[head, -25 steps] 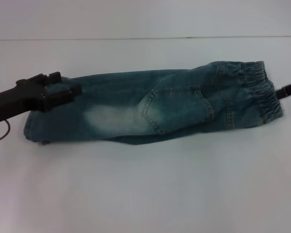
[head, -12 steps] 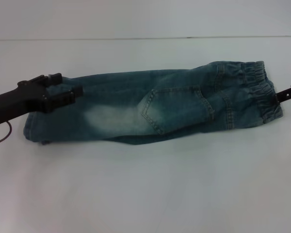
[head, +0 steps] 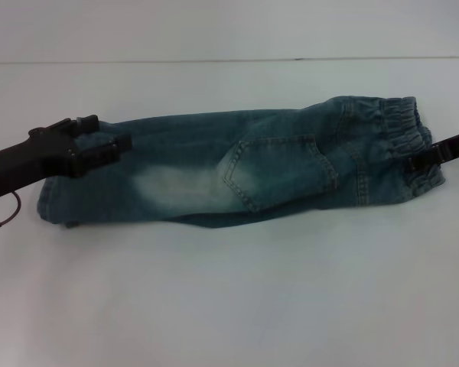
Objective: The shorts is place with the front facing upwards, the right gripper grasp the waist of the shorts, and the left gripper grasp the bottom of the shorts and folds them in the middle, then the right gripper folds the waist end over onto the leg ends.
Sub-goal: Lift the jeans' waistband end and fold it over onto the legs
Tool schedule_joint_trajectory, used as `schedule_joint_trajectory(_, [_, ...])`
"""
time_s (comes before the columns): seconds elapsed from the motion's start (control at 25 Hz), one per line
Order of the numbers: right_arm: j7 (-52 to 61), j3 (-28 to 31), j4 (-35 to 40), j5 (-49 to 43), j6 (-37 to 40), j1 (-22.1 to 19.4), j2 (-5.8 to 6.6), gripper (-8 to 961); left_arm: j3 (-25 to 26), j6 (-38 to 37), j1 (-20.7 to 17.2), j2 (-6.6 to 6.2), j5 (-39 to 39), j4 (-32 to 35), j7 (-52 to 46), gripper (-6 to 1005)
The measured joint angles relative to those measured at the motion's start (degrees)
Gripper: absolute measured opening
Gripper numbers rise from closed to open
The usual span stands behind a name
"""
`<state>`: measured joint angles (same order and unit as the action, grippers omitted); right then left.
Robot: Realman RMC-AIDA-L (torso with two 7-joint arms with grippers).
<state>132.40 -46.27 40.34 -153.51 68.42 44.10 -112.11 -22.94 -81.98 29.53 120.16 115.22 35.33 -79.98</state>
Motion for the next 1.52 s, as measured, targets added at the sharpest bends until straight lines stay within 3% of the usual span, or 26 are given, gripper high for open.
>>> schedule_joint_trajectory(0.48, [-0.85,0.07,0.16,1.65,2.30,0.37,-0.76,795,-0.10,1.41,0.00,-0.02,-0.08,-0.61,0.15,847])
schedule_joint_trajectory(1.2, [-1.89,0.80,1.42,4.06,8.46,-0.60,1.86,784,0.01,2.36,0.37,-0.02,-0.09,-1.33,0.64,846])
schedule_joint_trajectory(1.32, [-2.20,1.16,1.43,4.16,8.40,-0.75,2.13,553,-0.07,2.36,0.44,0.08,-0.09,-1.41,1.03,847])
schedule_joint_trajectory(1.52, [-2.32,1.18,1.57,4.09,8.60,-0.69,2.31,334,-0.34,2.21,0.66,0.38,-0.09,-1.42,1.39,840])
